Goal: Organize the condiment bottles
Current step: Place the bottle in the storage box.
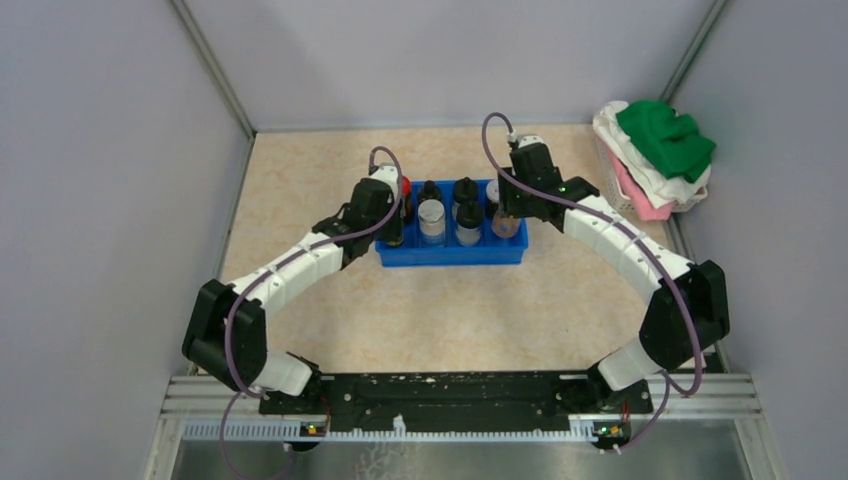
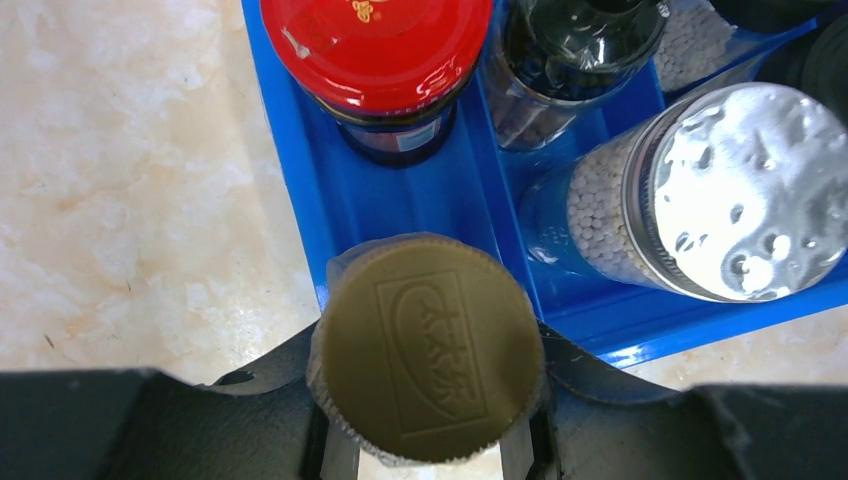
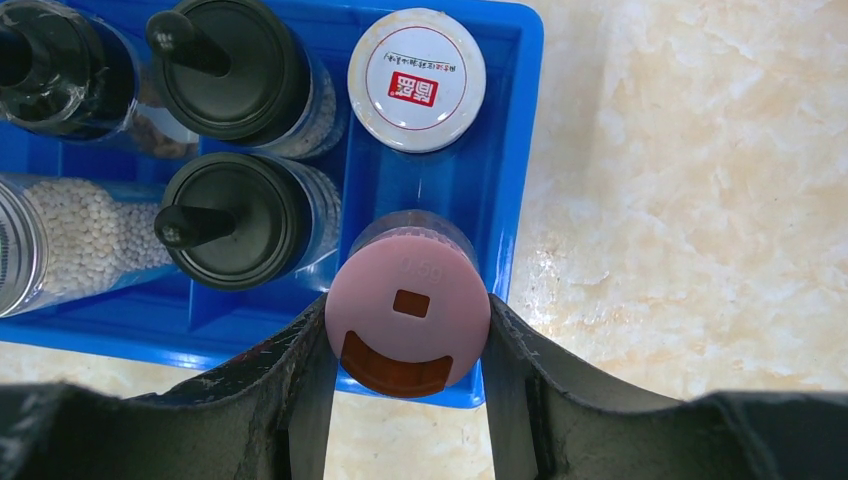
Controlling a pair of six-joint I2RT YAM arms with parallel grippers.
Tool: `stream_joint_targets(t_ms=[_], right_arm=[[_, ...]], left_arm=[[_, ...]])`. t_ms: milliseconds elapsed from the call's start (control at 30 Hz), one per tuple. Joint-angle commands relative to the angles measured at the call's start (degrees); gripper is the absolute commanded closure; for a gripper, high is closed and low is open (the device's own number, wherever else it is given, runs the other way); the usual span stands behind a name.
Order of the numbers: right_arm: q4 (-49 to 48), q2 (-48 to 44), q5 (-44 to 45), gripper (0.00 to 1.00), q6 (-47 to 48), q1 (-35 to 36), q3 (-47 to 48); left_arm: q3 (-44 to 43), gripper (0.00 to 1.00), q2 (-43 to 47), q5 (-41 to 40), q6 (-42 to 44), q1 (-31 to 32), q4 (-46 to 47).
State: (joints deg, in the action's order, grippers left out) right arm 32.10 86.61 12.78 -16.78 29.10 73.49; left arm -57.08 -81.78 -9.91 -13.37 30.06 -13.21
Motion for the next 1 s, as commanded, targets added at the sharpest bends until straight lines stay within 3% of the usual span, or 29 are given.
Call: stream_joint_targets(t_ms=[0, 967], right_arm=[[-3.15, 0.56, -0.05, 1.00, -0.73, 0.33, 0.31], [-7.34, 6.27, -1.26, 1.00, -0.70, -0.09, -2.18]], left_arm=[[1.57, 0.99, 2.01, -0.87, -0.52, 0.06, 10.32], [5.66, 0.99, -7.24, -1.96, 0.11, 0.17, 22.78]])
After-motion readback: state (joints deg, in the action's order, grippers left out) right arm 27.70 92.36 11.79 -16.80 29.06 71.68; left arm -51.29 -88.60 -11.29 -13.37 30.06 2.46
